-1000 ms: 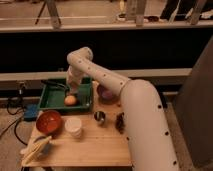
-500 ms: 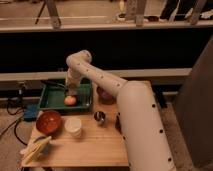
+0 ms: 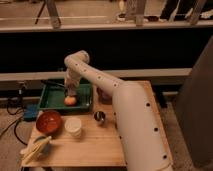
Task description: Wipe tray with eraser
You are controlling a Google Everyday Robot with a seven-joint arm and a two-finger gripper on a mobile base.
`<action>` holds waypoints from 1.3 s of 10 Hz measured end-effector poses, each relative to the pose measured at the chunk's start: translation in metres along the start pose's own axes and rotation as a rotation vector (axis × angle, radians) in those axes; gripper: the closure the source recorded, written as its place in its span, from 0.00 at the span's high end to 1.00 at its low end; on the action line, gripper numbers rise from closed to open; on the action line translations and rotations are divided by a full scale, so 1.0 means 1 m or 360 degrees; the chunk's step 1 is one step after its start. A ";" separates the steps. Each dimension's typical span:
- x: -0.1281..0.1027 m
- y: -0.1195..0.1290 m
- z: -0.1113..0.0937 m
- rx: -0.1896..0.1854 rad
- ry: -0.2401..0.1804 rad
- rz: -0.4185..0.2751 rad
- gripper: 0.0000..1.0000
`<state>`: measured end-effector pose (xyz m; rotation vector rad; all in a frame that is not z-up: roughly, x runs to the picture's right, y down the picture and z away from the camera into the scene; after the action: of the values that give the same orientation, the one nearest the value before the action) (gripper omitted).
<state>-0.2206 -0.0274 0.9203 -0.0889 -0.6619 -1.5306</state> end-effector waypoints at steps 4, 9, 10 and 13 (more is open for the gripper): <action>-0.005 0.051 -0.010 -0.0133 -0.0055 0.0101 0.02; -0.025 0.057 0.017 -0.0148 -0.0186 0.0043 0.02; -0.029 0.053 0.020 -0.0144 -0.0200 0.0015 0.02; -0.040 0.044 0.019 -0.0148 -0.0243 -0.0065 0.02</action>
<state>-0.1822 0.0202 0.9332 -0.2664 -0.7171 -1.6048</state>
